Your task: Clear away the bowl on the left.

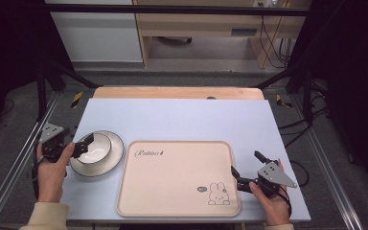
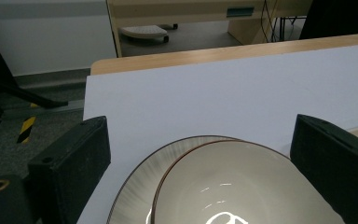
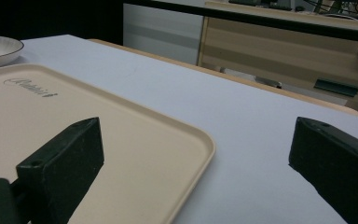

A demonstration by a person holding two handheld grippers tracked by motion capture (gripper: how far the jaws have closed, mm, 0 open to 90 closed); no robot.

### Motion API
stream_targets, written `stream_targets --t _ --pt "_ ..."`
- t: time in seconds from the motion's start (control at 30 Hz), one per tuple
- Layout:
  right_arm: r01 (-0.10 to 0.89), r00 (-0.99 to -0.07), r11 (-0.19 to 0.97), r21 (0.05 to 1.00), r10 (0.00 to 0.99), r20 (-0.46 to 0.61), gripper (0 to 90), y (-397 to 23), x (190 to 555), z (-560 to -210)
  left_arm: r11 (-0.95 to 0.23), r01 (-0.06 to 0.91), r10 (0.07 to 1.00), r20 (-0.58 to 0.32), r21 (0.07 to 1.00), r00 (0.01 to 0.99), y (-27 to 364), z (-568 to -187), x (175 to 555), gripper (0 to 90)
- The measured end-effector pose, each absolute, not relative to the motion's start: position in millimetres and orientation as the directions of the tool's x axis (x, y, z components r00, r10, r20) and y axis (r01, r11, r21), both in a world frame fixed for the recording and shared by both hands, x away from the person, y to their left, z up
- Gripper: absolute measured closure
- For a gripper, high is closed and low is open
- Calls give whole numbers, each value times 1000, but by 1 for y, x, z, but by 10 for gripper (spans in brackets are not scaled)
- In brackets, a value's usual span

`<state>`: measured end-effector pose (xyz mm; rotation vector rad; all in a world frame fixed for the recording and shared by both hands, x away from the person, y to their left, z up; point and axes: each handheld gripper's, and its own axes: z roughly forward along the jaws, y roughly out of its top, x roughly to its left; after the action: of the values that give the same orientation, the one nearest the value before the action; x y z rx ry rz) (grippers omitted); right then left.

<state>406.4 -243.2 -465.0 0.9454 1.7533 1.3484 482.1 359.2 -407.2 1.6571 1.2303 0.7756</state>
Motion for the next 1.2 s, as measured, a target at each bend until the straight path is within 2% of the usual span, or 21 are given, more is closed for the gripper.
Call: stream_targets --t 0.17,0.67,1.0,1.2 --pt "121 -467 180 976 878 -104 31 -244 407 -465 -86 397 950 -45 914 309 364 -408 482 56" --pt "124 -468 178 976 878 -101 32 -245 406 -465 -71 505 963 -73 860 261 372 -415 482 206" --pt "127 -470 183 975 877 -103 32 -244 407 -465 -80 572 973 -63 816 224 374 -422 484 361" --pt "125 -472 178 976 876 -99 33 -244 407 -465 -53 611 973 -97 790 211 378 -429 486 464"
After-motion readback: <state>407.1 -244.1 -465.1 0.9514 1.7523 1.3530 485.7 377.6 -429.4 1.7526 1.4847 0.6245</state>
